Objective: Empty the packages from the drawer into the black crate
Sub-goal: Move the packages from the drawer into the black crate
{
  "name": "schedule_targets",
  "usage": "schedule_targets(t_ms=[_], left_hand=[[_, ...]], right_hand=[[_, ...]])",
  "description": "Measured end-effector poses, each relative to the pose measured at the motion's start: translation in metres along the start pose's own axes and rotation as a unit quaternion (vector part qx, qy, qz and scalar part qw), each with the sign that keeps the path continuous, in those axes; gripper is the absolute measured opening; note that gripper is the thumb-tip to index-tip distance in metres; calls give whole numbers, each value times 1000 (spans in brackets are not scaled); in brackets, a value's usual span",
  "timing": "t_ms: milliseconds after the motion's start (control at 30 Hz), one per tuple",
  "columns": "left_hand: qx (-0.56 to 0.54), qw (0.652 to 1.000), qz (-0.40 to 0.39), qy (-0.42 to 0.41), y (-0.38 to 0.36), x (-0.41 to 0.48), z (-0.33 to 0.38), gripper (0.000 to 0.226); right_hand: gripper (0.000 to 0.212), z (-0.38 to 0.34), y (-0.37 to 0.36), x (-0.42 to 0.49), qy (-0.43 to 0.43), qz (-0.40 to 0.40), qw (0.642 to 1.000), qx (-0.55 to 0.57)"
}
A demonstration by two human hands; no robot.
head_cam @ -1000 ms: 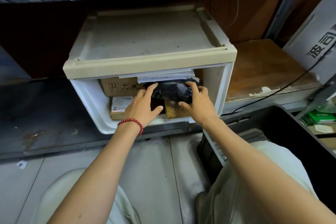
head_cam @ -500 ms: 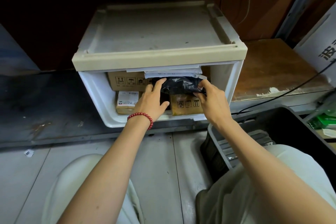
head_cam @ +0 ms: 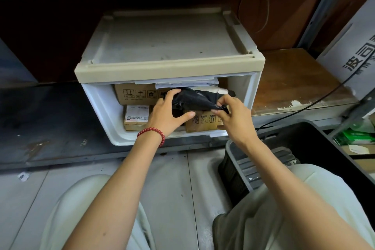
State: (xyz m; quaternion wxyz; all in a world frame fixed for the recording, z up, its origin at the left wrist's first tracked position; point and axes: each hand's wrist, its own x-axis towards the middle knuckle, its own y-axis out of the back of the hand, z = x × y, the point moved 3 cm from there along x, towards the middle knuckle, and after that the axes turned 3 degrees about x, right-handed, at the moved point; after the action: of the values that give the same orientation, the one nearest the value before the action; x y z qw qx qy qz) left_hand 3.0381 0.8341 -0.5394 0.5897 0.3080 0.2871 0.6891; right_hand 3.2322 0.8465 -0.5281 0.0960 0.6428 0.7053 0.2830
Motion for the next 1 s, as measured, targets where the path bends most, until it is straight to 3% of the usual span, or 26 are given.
schedule_targets(t_ms=[233,433,533,700,900,1000], left_hand=[[-9,1000,20,19,2,-1,6,40],[0,998,52,46,-3,0,8,28],[-4,996,70,61,-3,3,4,28],[-12,997,51,64,-9,3,4,49],[-81,993,26,81,-14,1,14,78],[-55,993,9,104,-17,0,14,98]], right_hand=[[42,5,2,0,-81,-17,995,55],[30,13,-5,4,-134,40,988,60],[40,24,-3,9,-202,61,971,113],[74,31,-4,5,-264,-33,954,140],[68,27,-3,-4,-269,-118,947,132],[65,29,-2,-3,-278,-138,945,105]])
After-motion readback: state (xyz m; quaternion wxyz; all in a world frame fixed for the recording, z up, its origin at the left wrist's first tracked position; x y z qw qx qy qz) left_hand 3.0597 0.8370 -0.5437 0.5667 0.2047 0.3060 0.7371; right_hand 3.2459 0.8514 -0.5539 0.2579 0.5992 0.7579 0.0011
